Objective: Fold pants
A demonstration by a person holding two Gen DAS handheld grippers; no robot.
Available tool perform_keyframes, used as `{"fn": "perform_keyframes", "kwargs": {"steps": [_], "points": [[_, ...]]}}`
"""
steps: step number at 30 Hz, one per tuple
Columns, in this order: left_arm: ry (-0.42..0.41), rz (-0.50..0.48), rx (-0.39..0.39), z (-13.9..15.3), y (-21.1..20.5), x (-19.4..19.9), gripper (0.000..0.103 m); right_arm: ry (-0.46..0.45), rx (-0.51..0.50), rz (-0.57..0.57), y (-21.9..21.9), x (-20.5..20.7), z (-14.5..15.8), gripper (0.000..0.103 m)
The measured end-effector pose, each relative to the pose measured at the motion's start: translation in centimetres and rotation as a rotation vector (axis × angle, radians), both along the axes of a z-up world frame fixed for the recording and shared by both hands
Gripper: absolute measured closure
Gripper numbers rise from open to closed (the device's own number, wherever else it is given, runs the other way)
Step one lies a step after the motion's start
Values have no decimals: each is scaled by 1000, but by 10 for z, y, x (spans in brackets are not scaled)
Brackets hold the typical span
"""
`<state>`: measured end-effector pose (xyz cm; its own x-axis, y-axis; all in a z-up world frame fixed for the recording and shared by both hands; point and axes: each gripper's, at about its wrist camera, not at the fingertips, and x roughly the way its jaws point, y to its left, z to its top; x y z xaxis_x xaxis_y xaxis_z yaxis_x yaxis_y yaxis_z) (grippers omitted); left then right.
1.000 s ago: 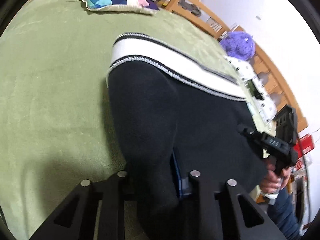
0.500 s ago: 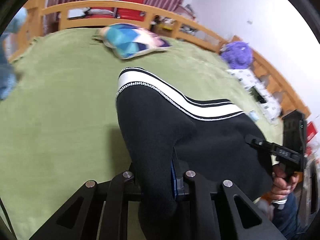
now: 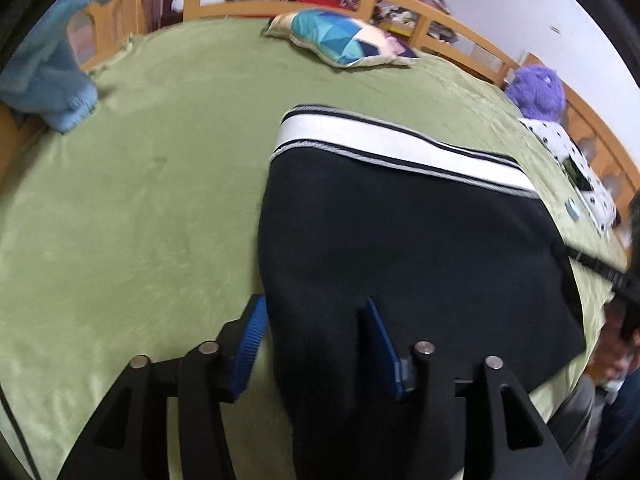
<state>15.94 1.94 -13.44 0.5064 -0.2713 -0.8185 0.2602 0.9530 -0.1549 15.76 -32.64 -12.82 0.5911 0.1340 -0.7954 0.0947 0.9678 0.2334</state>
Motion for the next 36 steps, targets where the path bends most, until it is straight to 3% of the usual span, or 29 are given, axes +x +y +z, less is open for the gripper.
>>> {"fn": "perform_keyframes", "kwargs": {"steps": [3, 5, 9, 11, 14, 18, 25, 30, 33, 36], "points": [[-27, -12, -20, 7, 6, -33, 47, -110, -8, 16, 11, -37, 28, 55], [-7, -32, -30, -3, 5, -59, 47, -136, 0, 58, 24, -54, 28, 60], [22, 3, 47, -33, 2, -85, 42, -43, -100, 114, 52, -72, -18, 64], [61, 18, -16, -28, 9, -87, 43, -1, -100, 109, 50, -79, -40, 64], [24, 36, -41, -6, 19, -87, 44, -3, -34, 108, 42, -85, -28, 64], [-53, 51, -52, 19, 25, -72, 42, -96, -66, 109, 33, -77, 6, 64], [-78, 40, -128, 27, 4, -13, 42, -165, -113, 92, 41, -12, 31, 61], [-109, 3, -88, 16, -24, 21, 41, -136, -99, 84, 48, 39, 11, 60], [-68, -10, -77, -2, -30, 44, 40, -112, -134, 87, 53, 60, -11, 54], [-30, -11, -59, -16, -35, 56, 37, -146, -180, 103, 56, 64, -18, 52]]}}
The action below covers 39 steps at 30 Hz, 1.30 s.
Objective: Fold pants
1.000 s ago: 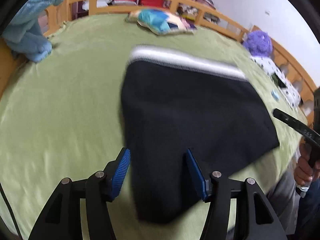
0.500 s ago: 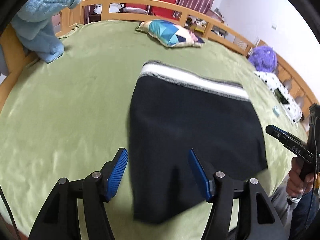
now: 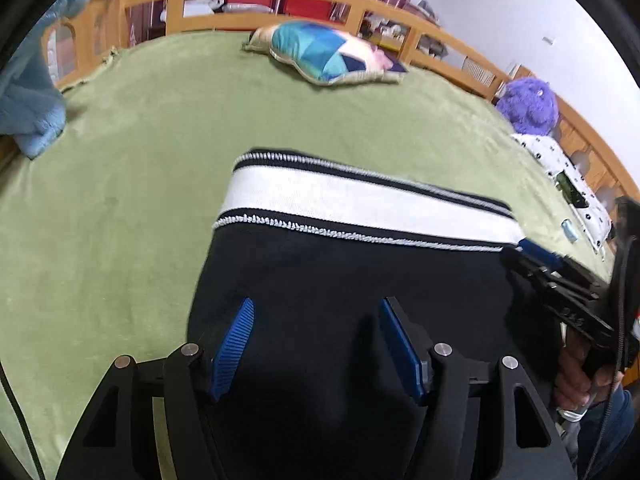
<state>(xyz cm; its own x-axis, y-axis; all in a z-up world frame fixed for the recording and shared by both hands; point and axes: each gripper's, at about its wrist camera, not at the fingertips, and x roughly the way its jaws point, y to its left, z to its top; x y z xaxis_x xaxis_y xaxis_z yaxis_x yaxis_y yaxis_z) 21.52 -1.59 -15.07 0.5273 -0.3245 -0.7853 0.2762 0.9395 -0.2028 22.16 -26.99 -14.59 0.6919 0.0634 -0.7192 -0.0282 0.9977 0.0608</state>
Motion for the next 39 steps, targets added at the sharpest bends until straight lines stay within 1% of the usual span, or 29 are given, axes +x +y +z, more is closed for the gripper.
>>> {"fn": "perform_keyframes", "kwargs": {"steps": [2, 3, 4, 7, 11, 14, 16, 18, 19, 21, 22, 23, 25, 26, 28, 30, 32, 35, 36, 38, 39], "points": [[-25, -9, 20, -2, -5, -5, 35, 3, 11, 7, -3, 2, 0, 52], [-31, -9, 33, -2, -6, -8, 35, 11, 33, 1, -7, 3, 0, 51], [-27, -8, 50, -2, -8, -12, 35, 17, 43, -6, -9, 2, 0, 52], [-3, 5, 56, -3, -4, -26, 35, 49, 55, -46, -10, -8, 2, 52], [9, 11, 77, -5, 3, -65, 35, 82, 44, -72, -8, -42, 1, 52], [24, 21, 101, -4, 3, -97, 35, 90, 42, -83, -6, -77, 2, 52], [16, 35, 116, 2, 3, -123, 35, 111, 34, -79, -4, -100, 5, 52], [7, 28, 130, 12, 1, -144, 34, 134, 24, -66, -1, -122, 8, 52], [13, 20, 117, 19, 1, -156, 34, 146, 31, -58, -1, -133, 12, 52], [31, 9, 55, 34, 5, -172, 34, 147, 64, -64, -2, -157, 27, 52], [23, 14, 33, 45, 7, -182, 34, 124, 72, -69, -3, -168, 38, 52], [6, 25, 31, 55, 9, -190, 34, 96, 74, -73, -4, -177, 48, 52], [-53, 56, 50, 80, 13, -205, 32, 19, 58, -96, -4, -200, 79, 51], [-91, 80, 58, 95, 16, -214, 28, -8, 53, -104, -3, -209, 92, 46], [-145, 108, 64, 114, 18, -226, 23, -50, 32, -117, -1, -227, 116, 42], [-192, 122, 77, 133, 15, -241, 16, -81, 5, -127, 1, -242, 134, 42], [-220, 134, 92, 145, 11, -253, 12, -91, -6, -145, 1, -256, 148, 42], [-263, 148, 108, 163, 1, -270, 10, -99, 10, -167, -1, -272, 161, 41], [-274, 145, 114, 167, -4, -276, 9, -102, 9, -178, -1, -276, 164, 39], [-296, 139, 126, 173, -11, -287, 8, -108, -25, -195, 2, -290, 168, 17], [-309, 135, 130, 176, -14, -293, 8, -118, -41, -197, 2, -294, 169, 15]]}}
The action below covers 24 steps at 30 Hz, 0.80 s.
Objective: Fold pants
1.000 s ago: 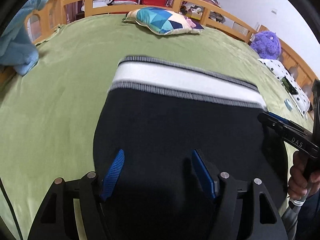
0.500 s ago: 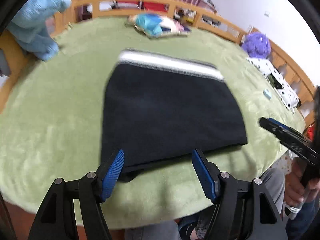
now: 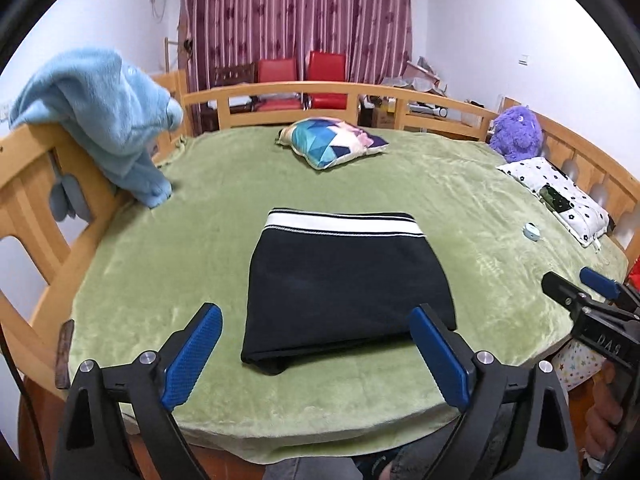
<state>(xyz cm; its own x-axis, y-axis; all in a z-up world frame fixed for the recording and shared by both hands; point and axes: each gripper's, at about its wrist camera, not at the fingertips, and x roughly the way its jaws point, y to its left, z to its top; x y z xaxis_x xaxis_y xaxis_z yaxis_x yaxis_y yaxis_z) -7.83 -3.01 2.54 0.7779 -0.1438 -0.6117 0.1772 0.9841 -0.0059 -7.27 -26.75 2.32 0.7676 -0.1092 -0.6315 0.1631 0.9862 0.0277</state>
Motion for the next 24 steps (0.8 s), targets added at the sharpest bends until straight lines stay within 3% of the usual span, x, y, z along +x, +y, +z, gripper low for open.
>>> {"fn": "perform_keyframes", "kwargs": {"steps": [7, 24], "points": [[-22, 19, -3, 6, -6, -24, 7, -47, 7, -3, -1, -28, 10, 4], [-16, 46, -21, 1, -2, -43, 7, -42, -13, -10, 11, -44, 5, 3]]}}
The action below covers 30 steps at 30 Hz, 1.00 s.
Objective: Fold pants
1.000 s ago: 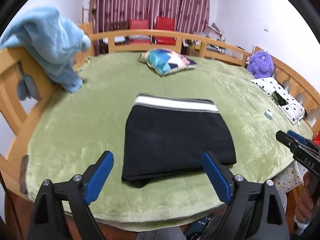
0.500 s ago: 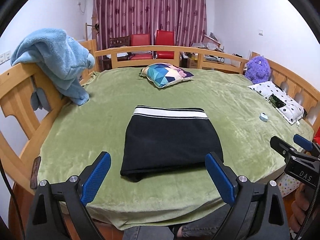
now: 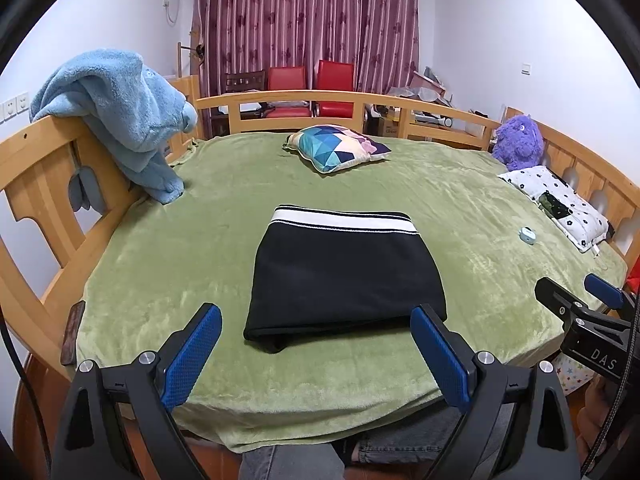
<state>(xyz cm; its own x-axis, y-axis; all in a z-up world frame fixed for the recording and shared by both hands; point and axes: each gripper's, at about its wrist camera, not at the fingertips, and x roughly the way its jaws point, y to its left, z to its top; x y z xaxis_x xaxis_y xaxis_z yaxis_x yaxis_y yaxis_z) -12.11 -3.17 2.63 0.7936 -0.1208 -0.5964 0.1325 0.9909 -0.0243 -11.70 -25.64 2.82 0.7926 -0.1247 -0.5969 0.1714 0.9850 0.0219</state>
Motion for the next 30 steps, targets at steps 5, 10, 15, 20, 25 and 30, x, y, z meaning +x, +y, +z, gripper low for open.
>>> {"fn": "perform_keyframes", "kwargs": {"steps": [5, 10, 15, 20, 25, 30], "points": [[5, 2, 7, -2, -1, 1, 7, 4, -11, -3, 2, -1, -1, 3], [3, 5, 3, -2, 0, 3, 7, 0, -21, -3, 4, -3, 0, 3], [3, 13, -1, -3, -1, 2, 7, 1, -21, -2, 4, -3, 0, 3], [1, 13, -3, -3, 1, 2, 7, 0, -23, -4, 5, -4, 0, 3], [-6, 12, 0, -2, -3, -1, 7, -5, -22, -10, 8, -6, 2, 3], [-5, 12, 1, -2, -4, -2, 7, -9, -19, -14, 10, -9, 3, 3]]}}
